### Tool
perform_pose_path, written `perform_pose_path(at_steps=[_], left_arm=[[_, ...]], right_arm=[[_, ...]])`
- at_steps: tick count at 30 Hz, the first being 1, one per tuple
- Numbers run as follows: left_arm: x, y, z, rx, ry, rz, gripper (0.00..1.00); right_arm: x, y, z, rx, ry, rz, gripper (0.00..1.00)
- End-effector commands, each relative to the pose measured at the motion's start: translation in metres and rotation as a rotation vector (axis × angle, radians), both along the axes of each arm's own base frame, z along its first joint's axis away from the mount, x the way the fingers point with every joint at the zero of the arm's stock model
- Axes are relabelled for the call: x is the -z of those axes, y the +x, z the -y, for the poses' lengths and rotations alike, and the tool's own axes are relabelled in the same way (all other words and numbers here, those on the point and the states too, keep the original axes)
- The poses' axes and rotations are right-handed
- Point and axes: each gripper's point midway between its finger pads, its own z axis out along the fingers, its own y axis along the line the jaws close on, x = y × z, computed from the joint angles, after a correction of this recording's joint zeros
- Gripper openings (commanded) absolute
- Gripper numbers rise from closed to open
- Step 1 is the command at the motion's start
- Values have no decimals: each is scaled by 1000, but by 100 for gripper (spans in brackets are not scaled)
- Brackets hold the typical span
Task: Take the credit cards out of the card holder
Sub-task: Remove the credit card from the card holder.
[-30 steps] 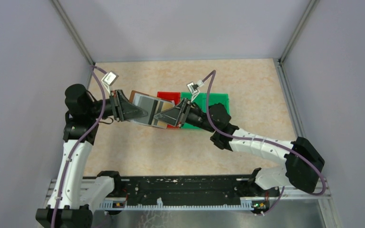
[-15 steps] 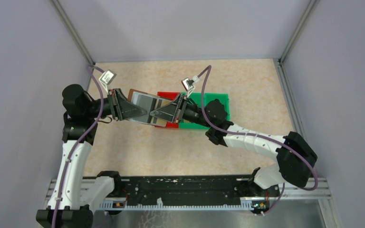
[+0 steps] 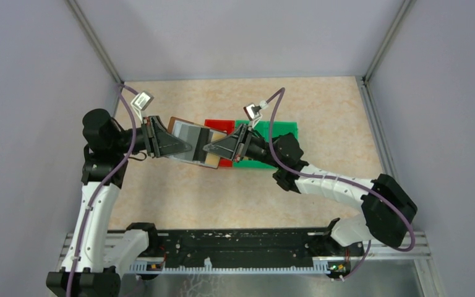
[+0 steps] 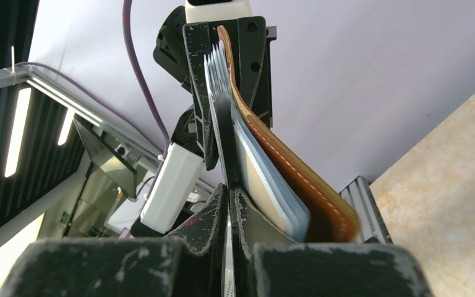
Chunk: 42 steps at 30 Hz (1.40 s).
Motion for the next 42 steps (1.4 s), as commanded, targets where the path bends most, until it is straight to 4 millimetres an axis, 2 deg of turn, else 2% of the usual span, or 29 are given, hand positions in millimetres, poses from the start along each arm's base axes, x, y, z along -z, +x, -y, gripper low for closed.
perform_pose_path(at_steps=[1,5,8,10,12,15,18,20,25,30,32,37,42], left_arm=[[-19,-14,1,51,-1,74,27],[-19,-13,1,46,-1,74,23],[-18,-13,1,45,-1,71,13],[-18,-13,1,44,-1,74,5],[-17,-12,1,44,0,75,1],[-17,-13,1,42,0,78,0],[-16,-13,1,47,1,75,0],[-15,-14,1,49,2,79,0],[-13,-13,1,48,5,81,0],[-13,-12,1,47,6,81,0],[-14,-12,1,47,7,91,0],[-12,-10,1,49,10,92,0],[-10,-7,1,40,14,87,0]], right_arm=[[-5,13,16,94,3,24,0],[-2,12,16,87,-3,29,0],[-3,9,12,64,-2,36,2],[-7,7,6,45,0,49,20],[-11,5,0,27,4,60,30],[-17,4,-6,5,19,65,37],[-24,3,-9,-14,40,70,39],[-28,3,-10,-22,56,77,35],[-26,1,-7,-26,58,72,0],[-18,0,9,-5,39,68,0],[-7,0,19,10,14,60,0],[12,6,57,93,-60,48,0],[22,23,98,214,-158,42,0]])
